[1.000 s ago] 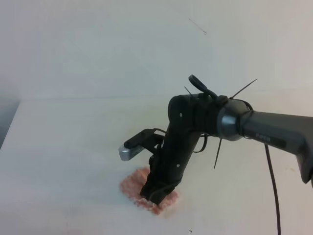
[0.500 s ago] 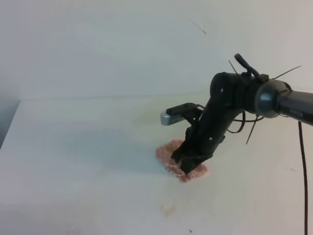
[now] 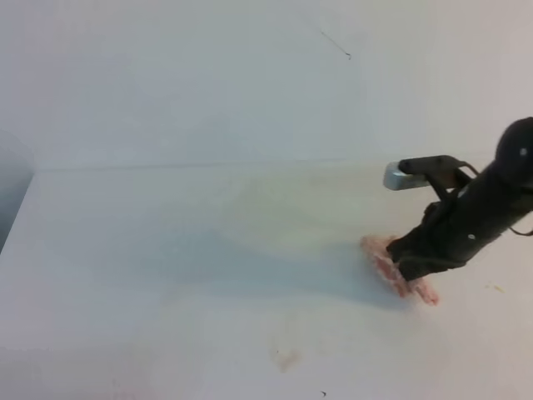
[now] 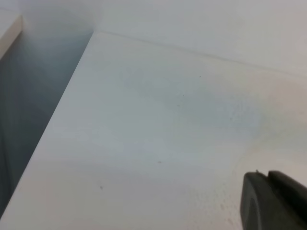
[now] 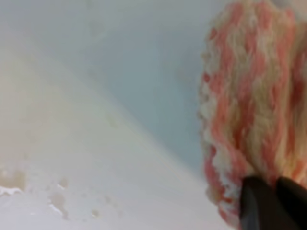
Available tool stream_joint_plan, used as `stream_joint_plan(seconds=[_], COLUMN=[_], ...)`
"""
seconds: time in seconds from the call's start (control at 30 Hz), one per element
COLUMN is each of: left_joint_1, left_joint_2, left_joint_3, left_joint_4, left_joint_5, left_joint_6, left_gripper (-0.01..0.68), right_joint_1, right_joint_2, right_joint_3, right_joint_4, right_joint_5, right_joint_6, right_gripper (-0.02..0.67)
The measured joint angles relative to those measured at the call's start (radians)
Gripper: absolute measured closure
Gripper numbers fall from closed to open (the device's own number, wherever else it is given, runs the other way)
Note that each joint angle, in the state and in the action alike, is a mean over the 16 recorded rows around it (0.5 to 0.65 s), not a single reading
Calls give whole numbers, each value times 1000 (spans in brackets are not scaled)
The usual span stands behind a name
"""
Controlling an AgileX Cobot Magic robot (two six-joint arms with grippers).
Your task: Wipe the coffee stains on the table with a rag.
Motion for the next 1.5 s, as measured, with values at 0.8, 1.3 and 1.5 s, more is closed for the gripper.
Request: stream_joint_plan(seconds=[0.8, 1.3, 1.5], left_joint_1=[0, 0, 0], left_joint_2=[-12, -7, -7], left_joint_3=[23, 14, 14], left_joint_4=[0, 0, 0], left_joint_5=[-8, -5, -5], left_joint_6=[0, 0, 0], left_gripper=[673, 673, 673], right_joint_1=[-37, -37, -37], right_joint_2=[-414, -779, -855], right_joint_3=[255, 255, 255], right_joint_4=[72, 72, 72], right_joint_5=[-84, 3, 8], right_joint_6=[-87, -87, -89], right_gripper=[345, 651, 652])
